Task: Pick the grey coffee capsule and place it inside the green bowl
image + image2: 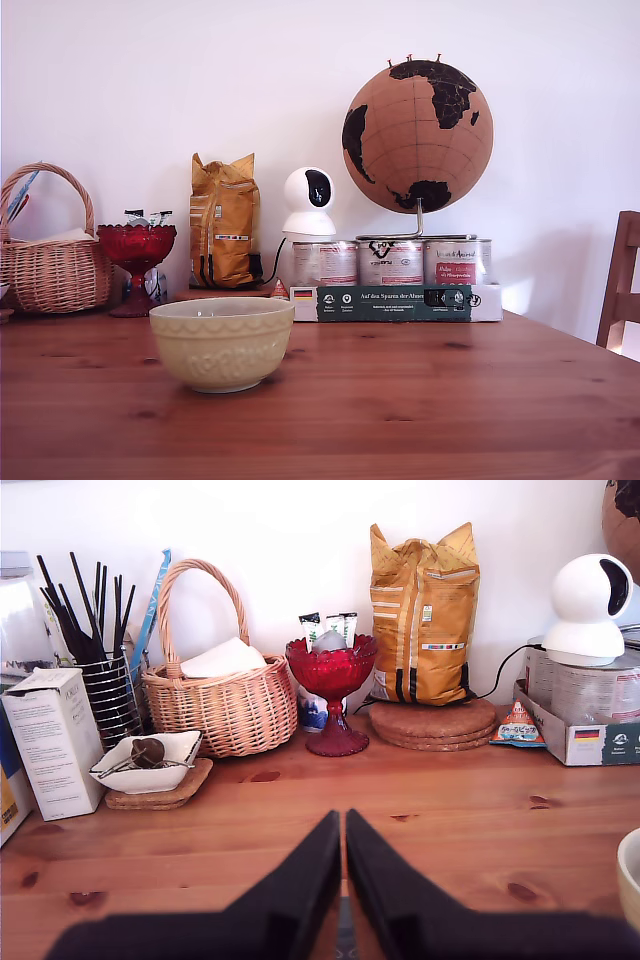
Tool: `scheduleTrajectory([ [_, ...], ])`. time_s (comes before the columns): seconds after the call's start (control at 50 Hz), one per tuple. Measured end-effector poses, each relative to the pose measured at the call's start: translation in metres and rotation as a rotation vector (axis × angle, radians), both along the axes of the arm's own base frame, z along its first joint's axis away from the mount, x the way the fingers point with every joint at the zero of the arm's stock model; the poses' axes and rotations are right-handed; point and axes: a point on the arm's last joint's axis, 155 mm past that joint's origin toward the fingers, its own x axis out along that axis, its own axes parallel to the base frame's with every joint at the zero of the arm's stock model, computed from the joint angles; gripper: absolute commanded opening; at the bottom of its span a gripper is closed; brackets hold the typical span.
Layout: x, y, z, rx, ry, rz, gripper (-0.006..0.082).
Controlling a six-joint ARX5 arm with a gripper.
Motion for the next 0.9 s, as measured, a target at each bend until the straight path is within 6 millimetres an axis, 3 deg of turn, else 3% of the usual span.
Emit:
scheduleTrajectory([
  [0.14,0.0,0.001,-0.005,-0.039,0.015,-0.011,-0.0021],
  [0.54,0.0,-0.005,0.005,-0.175,-0.016,-0.048,-0.0021],
  [0.76,0.002,-0.006,0.033,-0.175,-0.002,-0.049,-0.0021],
  [0.9,0.021,-0.005,0.015,-0.178,0.102,-0.04,-0.0021],
])
